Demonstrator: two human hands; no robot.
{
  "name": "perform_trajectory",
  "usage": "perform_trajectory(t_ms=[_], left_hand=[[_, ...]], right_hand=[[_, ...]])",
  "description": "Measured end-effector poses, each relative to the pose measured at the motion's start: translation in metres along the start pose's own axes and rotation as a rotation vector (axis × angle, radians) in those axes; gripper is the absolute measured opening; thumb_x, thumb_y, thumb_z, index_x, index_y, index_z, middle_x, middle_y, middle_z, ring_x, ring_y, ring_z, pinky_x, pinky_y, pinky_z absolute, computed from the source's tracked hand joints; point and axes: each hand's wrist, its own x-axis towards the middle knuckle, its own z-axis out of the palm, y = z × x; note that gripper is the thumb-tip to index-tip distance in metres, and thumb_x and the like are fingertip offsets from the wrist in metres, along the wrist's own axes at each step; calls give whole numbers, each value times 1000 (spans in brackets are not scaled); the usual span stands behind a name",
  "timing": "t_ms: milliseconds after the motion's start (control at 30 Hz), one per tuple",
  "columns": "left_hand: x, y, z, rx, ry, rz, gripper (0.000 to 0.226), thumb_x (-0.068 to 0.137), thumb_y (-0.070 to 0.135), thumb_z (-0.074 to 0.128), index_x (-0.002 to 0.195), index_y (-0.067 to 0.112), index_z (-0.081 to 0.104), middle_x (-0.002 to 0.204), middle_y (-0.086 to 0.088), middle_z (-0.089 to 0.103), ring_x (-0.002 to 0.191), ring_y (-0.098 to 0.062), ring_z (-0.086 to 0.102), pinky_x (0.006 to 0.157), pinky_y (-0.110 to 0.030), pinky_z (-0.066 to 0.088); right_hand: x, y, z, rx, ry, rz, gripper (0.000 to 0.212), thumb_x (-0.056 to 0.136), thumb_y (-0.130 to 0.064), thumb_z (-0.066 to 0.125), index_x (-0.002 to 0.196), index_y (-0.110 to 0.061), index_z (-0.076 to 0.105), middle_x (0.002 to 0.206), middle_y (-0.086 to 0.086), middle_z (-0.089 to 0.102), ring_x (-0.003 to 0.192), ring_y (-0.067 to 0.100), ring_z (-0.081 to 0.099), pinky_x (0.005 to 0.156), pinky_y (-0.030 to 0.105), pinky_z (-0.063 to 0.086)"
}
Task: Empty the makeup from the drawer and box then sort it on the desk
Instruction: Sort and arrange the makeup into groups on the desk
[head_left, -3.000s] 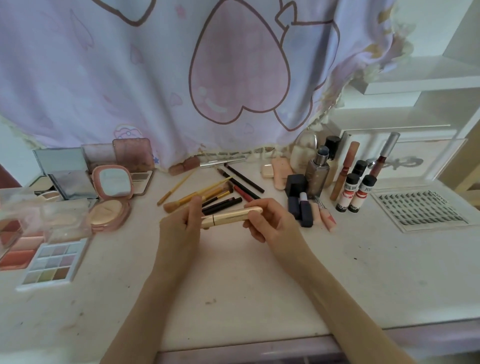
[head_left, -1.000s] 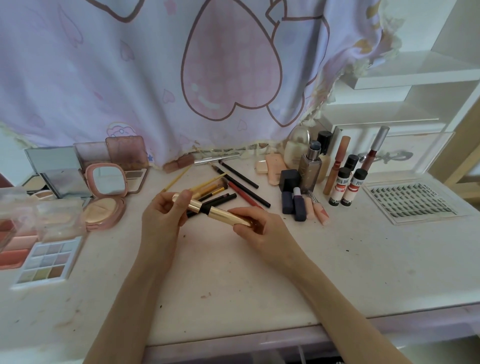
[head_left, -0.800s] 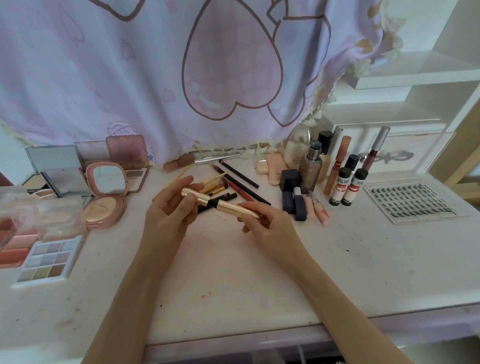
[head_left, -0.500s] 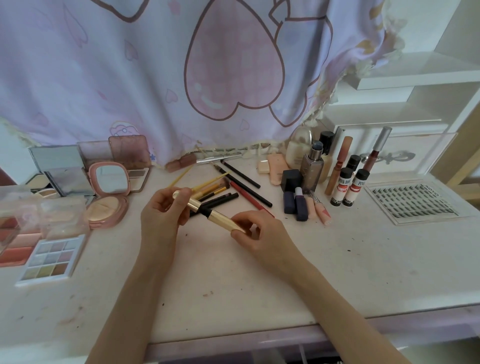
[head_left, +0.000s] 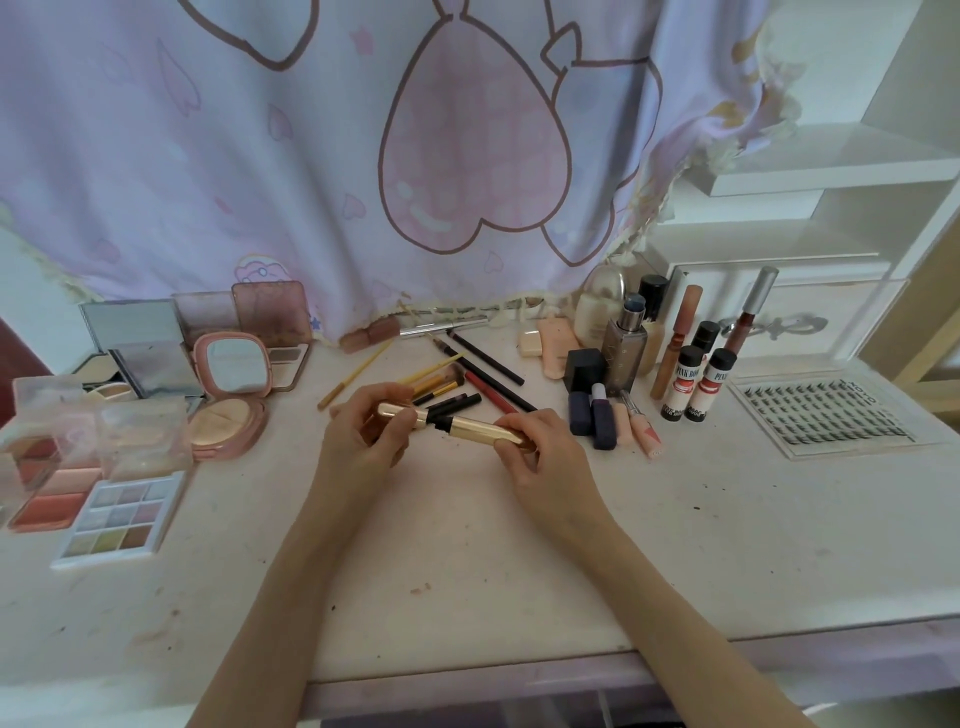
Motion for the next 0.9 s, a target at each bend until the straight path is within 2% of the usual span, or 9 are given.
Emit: perform_trajectory(t_ms=[133,300,400,467,533,633,733,833,900], left_hand=[[2,-1,-1,42,89,-45,6,88,13,58,82,14,59,59,-1,47,46,-4,37,44,-15,32],[2,-1,-4,3,132,-143,24,84,27,64,70,10,55,49,1,44,42,-8,34,42,-20,31],[3,1,-10,79,150,-188,35,87,36,59,67,7,58,48,-1,46,40,-8,35,43,-18,31],[2,2,-22,263,129,-181,38,92,39,49,71,12,64,53,2,53,47,-7,43,50,-18,33],[-2,0,-37,412,127,-140,32,96,34,43,77,18,64,61,4,56,59,-11,51,57,-20,36],[-9,-8,-57,507,176,-61,17,95,23,46,88,18,61,75,2,61,75,-17,57,65,-19,40],[-17,-20,-66,563,187,21,9,93,19,50,97,21,58,92,0,60,85,-15,56,69,-16,39],[-16,-29,-67,650,160,79,19,92,20,54,109,14,59,106,-2,57,99,-16,51,82,-23,36],[-14,-33,-67,766,129,136,33,89,32,51,113,10,60,109,-5,58,105,-19,49,87,-27,34]], right_hand=[[0,0,0,-9,3,-21,22,92,-16,54,114,-13,61,100,-7,42,91,10,42,74,5,30],[-1,-2,0,-75,-48,-80,21,93,-17,52,112,-14,61,99,-9,40,92,7,35,78,3,27],[-2,-4,0,-142,-121,-119,23,95,-19,50,115,-15,58,101,-10,40,95,5,31,79,10,25],[-1,-6,0,-172,-157,-141,24,95,-20,49,117,-16,58,104,-8,46,98,5,32,83,14,24],[0,-9,3,-210,-180,-187,24,95,-22,49,117,-18,59,110,-5,53,102,9,37,87,16,26],[4,-17,15,-239,-224,-234,24,95,-23,49,116,-19,59,111,-3,55,107,13,41,92,21,30],[14,-24,29,-261,-226,-241,25,95,-24,48,116,-19,60,111,-2,54,108,16,41,93,26,32],[24,-28,42,-294,-194,-216,27,95,-26,48,118,-20,60,114,-1,53,110,17,40,94,29,32],[30,-29,48,-302,-171,-198,28,93,-26,49,117,-19,61,116,0,52,112,19,40,95,30,31]])
